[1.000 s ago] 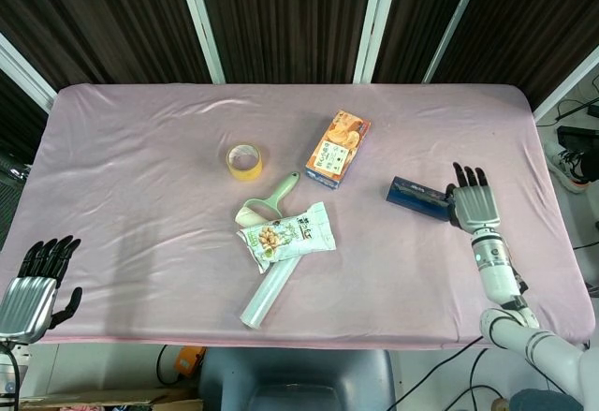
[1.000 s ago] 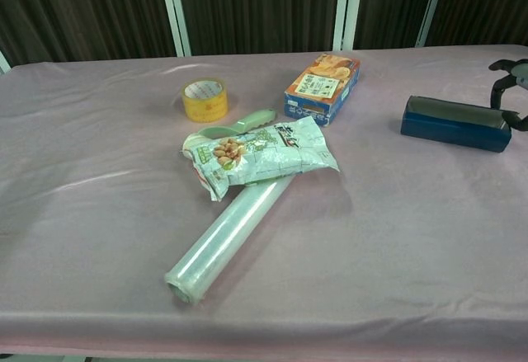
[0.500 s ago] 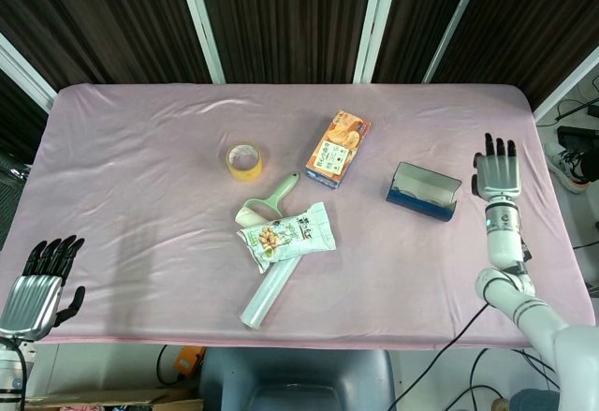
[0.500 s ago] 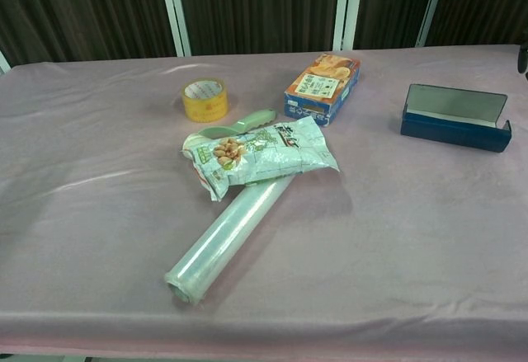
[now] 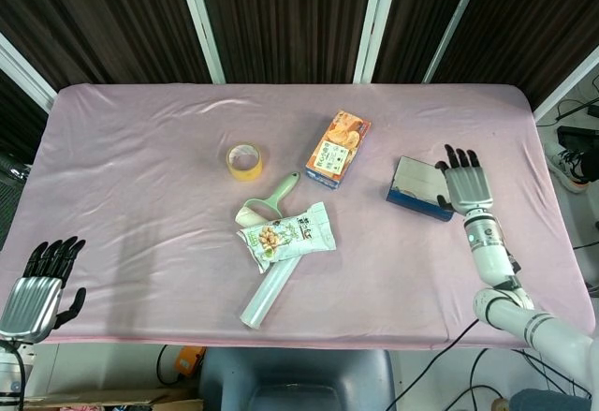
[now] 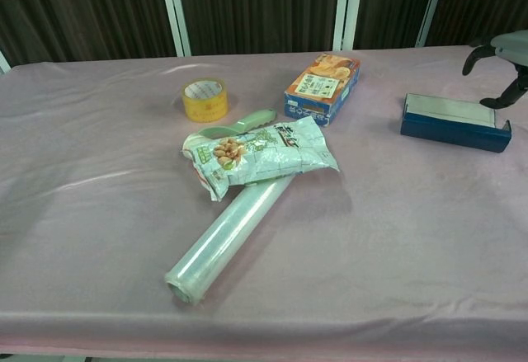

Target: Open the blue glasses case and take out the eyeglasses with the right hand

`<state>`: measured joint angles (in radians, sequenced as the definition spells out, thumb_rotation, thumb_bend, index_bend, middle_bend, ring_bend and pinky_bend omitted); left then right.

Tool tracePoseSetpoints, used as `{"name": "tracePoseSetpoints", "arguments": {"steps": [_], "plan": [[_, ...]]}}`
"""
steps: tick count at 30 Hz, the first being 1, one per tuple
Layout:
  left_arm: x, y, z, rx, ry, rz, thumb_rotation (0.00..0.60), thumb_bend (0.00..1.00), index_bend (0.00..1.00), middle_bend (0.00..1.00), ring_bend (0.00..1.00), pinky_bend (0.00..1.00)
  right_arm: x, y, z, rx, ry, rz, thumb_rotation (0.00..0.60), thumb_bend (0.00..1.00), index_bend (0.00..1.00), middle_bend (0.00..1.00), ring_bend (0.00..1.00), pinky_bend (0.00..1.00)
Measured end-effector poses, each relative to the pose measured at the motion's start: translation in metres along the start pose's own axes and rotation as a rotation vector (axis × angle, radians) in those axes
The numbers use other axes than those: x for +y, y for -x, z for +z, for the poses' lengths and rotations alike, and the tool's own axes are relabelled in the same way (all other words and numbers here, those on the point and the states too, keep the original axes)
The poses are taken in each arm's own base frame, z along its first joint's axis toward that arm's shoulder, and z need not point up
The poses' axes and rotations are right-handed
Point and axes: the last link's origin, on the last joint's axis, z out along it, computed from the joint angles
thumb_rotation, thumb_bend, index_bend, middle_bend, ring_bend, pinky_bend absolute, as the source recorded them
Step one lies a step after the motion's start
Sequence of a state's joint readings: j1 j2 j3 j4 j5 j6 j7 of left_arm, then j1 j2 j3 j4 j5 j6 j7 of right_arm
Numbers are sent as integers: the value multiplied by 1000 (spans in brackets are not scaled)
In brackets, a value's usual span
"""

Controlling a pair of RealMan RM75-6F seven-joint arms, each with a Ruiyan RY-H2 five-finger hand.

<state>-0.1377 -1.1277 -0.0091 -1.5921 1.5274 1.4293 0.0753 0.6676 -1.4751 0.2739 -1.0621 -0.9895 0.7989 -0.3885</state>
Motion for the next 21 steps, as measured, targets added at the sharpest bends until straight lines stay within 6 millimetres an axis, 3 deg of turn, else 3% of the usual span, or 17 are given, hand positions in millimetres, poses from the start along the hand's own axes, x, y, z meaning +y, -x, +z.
{"name": "tracePoseSetpoints", "arguments": {"steps": [6,14,21], "plan": [[-2,-1,-1,3,0,-4,600,420,0,44,50,41,-16,1,-4,-32,-29,-41,600,482,422,0,0,0],[-2,-1,-1,-1,0,-2,600,421,0,43,52,42,-40,6,4,-76,-35,-69,600,626,438,0,0,0],[-3,-1,-1,0,-3,-5,600,421,0,42,53,41,-61,11,7,-104,-49,-100,600,655,439,0,0,0]]}}
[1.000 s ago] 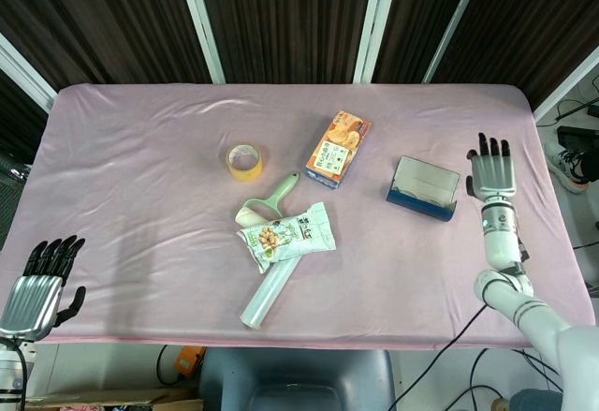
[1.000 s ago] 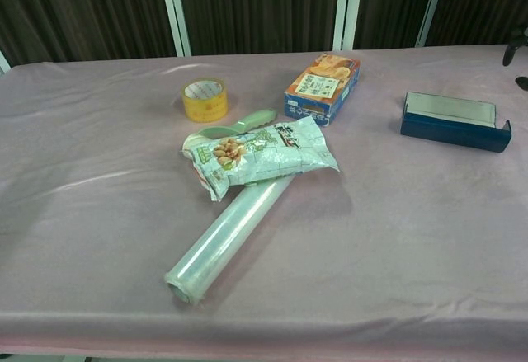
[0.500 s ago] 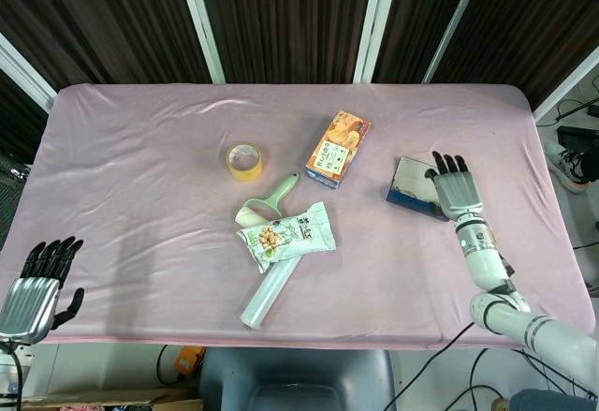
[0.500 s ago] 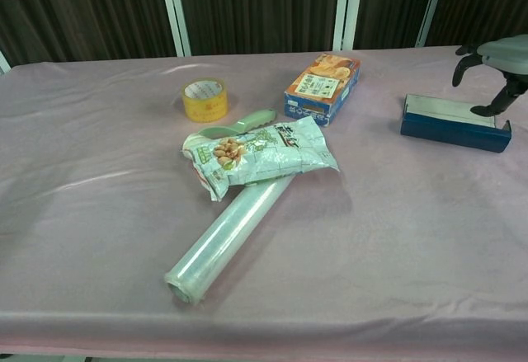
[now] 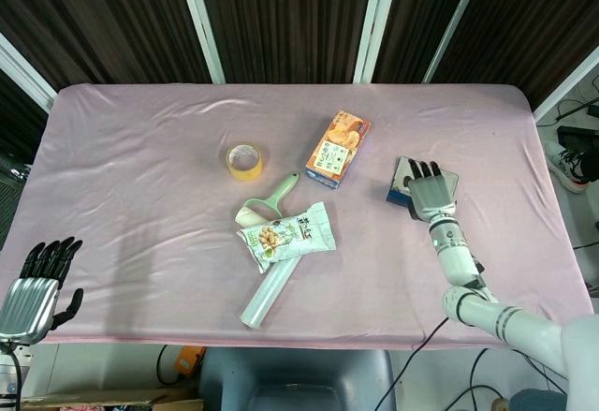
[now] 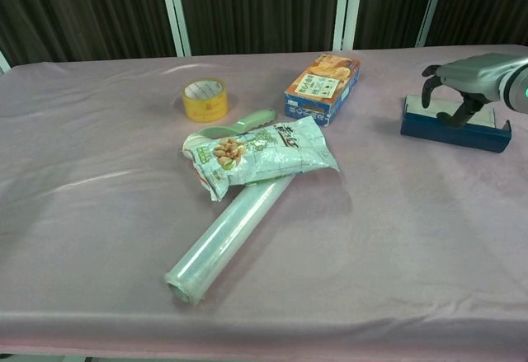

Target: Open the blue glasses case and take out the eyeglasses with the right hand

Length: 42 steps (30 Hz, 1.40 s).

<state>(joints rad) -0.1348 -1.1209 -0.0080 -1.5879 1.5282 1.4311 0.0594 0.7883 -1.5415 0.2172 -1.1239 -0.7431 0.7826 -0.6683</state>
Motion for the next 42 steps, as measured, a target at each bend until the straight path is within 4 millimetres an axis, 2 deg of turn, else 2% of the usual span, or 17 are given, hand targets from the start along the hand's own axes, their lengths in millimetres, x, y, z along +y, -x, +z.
{"name": "tracePoseSetpoints", "arguments": {"steps": [11,21,26,30,37,42], "plan": [[-1,-1,-1,2,2,-5,600,421,0,42,54,42,-17,6,-1,-17,-18,-12,600,657,442,0,0,0],[0,-1,-1,-2,6,-6,600,422,0,42,54,41,-35,7,-24,0,-121,-60,600,657,448,0,0,0],[0,-1,-4,2,11,-7,600,422,0,42,54,41,-48,15,-58,1,-244,-118,600,657,449,0,0,0],[0,-2,-6,7,15,-8,600,422,0,42,54,41,-47,25,-92,21,-333,-189,600,657,450,0,0,0],[2,-2,-8,8,23,-8,600,421,0,42,54,41,-29,46,-142,3,-411,-284,600,658,452,0,0,0],[2,-3,-9,12,26,-9,600,422,0,42,54,41,-11,56,-160,-17,-402,-318,600,659,452,0,0,0]]}}
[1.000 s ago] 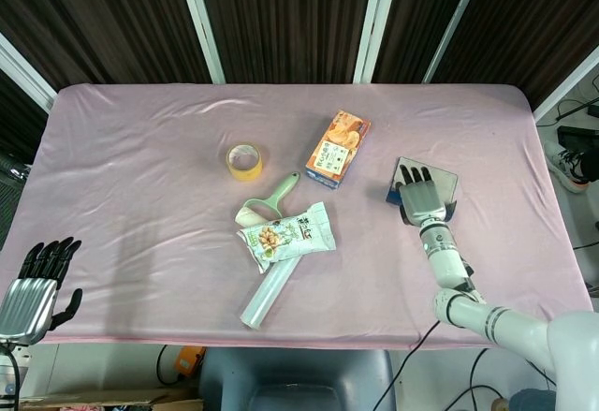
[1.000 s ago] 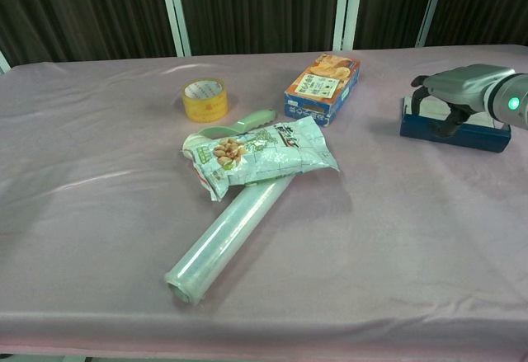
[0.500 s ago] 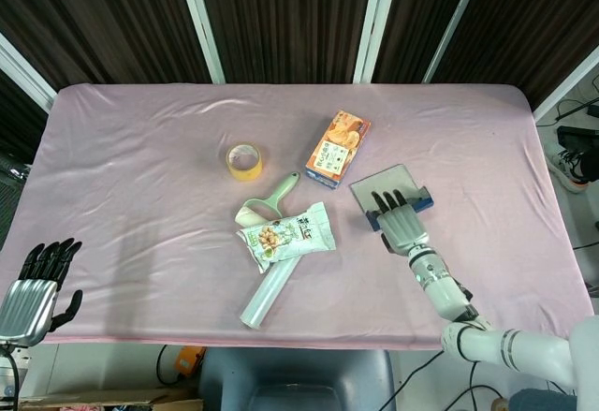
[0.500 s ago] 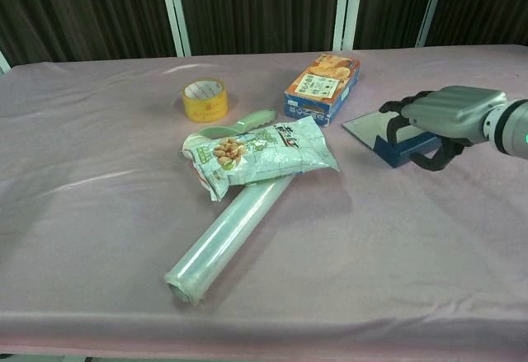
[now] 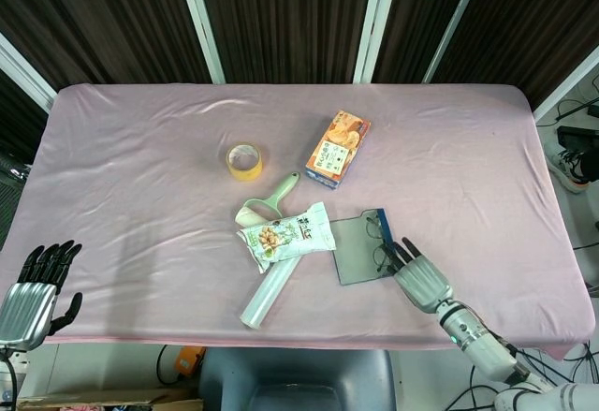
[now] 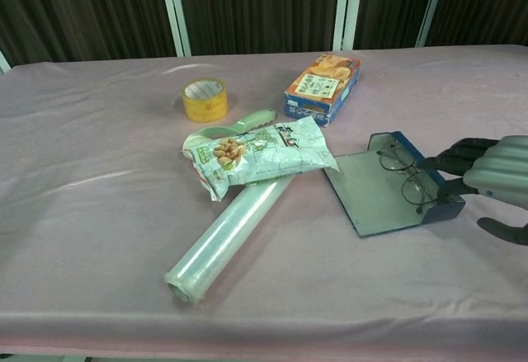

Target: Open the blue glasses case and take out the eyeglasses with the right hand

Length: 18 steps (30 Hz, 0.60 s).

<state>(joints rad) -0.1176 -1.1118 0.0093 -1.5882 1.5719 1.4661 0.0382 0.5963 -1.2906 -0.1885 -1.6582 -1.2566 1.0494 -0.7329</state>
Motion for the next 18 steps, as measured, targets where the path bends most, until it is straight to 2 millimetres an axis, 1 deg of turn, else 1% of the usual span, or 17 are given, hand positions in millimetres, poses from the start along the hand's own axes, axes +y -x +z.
{"name": "tracePoseSetpoints", "arguments": {"steps": [6,10,14,18], "plan": [[1,1,0,-2,5,5,600,422,0,42,54,42,12,11,-21,11,27,5,600,659,452,0,0,0],[3,2,0,-7,6,11,600,421,0,42,54,41,25,21,-31,6,59,18,600,661,453,0,0,0],[4,4,0,-12,6,18,600,421,0,42,54,41,40,31,-32,-13,99,17,600,662,455,0,0,0],[5,5,2,-16,3,21,600,422,0,42,54,41,55,36,-27,-22,148,25,600,662,457,0,0,0]]}}
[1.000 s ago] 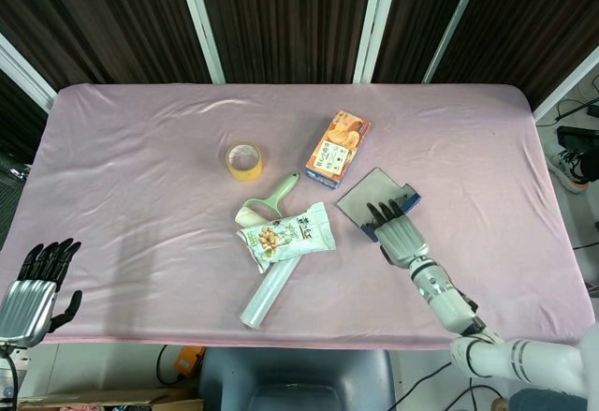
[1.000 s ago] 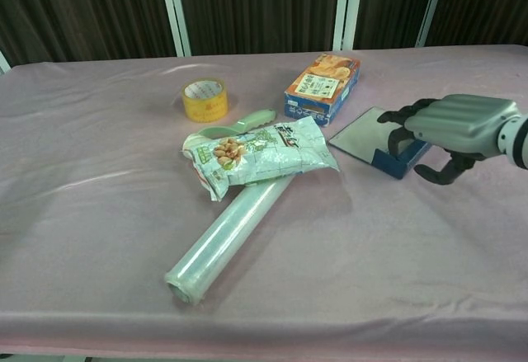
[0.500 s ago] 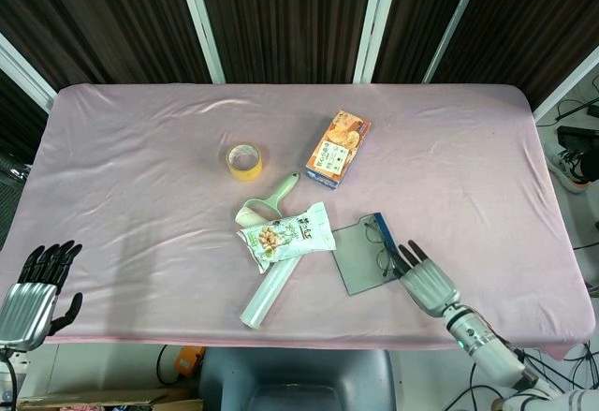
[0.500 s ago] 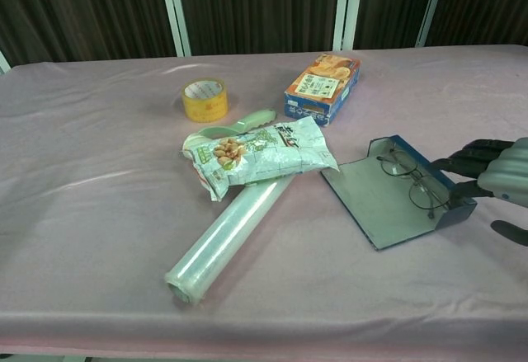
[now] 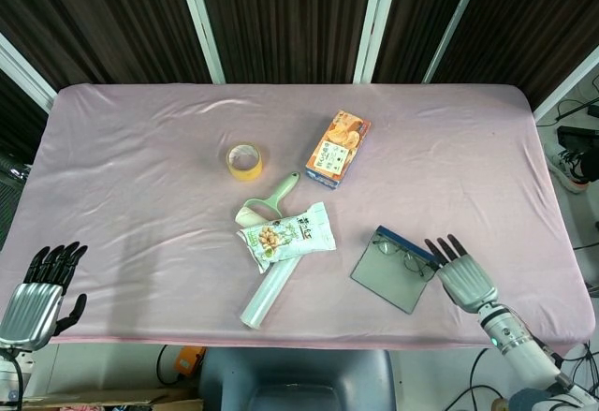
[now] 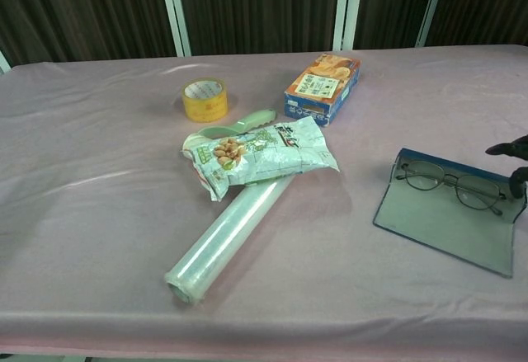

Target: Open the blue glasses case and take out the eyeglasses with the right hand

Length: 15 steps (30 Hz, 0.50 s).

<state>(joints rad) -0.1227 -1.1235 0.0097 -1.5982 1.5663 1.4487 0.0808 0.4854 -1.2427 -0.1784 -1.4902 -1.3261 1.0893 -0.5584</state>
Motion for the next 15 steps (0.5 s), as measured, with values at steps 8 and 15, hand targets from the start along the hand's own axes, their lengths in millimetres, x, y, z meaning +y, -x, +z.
{"name": "tracePoseSetpoints", "arguments": {"steps": [8,15], "plan": [[0,1,4,-7,-3,-2,600,422,0,42,54,42,21,-8,28,10,108,36,600,662,450,0,0,0],[-2,0,5,0,-5,-10,600,423,0,41,62,45,26,-18,48,45,150,61,600,610,442,0,0,0]]}}
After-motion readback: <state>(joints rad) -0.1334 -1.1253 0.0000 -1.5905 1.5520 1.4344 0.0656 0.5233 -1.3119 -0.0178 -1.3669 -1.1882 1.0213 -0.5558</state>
